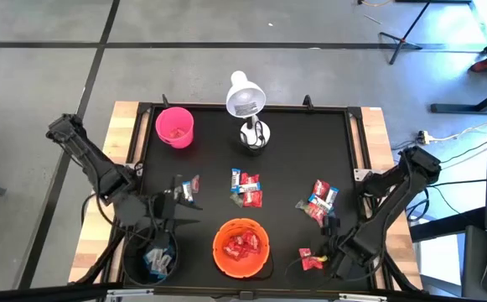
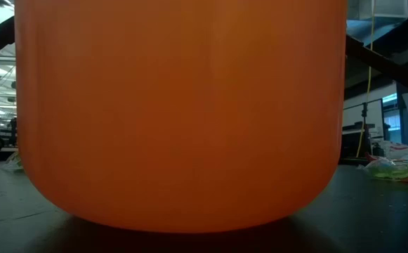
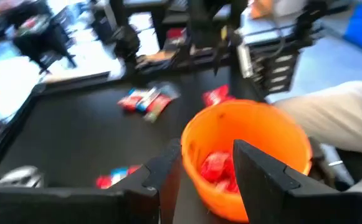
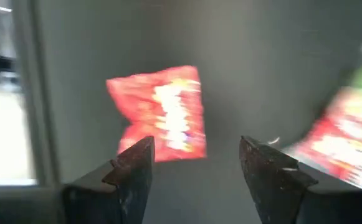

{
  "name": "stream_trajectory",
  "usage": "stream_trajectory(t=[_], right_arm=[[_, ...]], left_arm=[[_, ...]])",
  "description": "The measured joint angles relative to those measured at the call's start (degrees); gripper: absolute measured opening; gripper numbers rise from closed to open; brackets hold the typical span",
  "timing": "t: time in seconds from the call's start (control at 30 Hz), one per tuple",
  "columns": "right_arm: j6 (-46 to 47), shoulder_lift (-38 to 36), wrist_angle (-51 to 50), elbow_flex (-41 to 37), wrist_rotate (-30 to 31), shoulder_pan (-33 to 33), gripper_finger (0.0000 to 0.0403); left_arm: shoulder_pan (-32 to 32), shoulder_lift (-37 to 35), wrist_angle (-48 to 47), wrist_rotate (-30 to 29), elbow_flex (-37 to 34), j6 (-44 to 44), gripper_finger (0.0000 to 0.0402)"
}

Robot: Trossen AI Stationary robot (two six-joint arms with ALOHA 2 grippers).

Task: Sort candy
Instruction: Put the red candy into the orange bucket

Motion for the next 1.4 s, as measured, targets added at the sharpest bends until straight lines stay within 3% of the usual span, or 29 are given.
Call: stream_trajectory(t=[0.17, 0.37, 0.57, 0.73, 0.83, 1.17, 1.4], right_arm=[[0.2, 0.0, 11.1, -5.9, -2.2, 0.2, 0.0231], [2.0, 0.0, 17.6, -10.8, -2.1, 0.2, 0.0231], [2.9, 0.0, 27.5, -16.2, -3.2, 0.2, 0.0231], [3.8, 0.0, 32.1, -19.5, -3.2, 0.2, 0.0227], [4.7, 0.0, 30.8, -20.5, -3.0, 0.2, 0.0204], [5.5, -0.9, 27.0, -20.8, -3.7, 0.2, 0.0027], [3.9, -3.2, 21.7, -16.9, -1.6, 0.2, 0.0036]], left_arm=[[5.9, -1.1, 10.5, 7.9, -3.9, 6.4, 0.0135], [11.5, -2.6, 27.2, 14.1, -12.9, 9.4, 0.0135], [14.8, -2.7, 41.6, 15.1, -20.3, 7.1, 0.0135], [15.3, -2.7, 42.4, 15.2, -21.8, 5.4, 0.0135], [15.3, -2.7, 42.6, 15.2, -21.8, 4.9, 0.0135], [15.3, -2.7, 42.5, 14.6, -21.8, 4.8, 0.0135], [15.3, -2.7, 42.4, 12.0, -21.8, 4.8, 0.0135]])
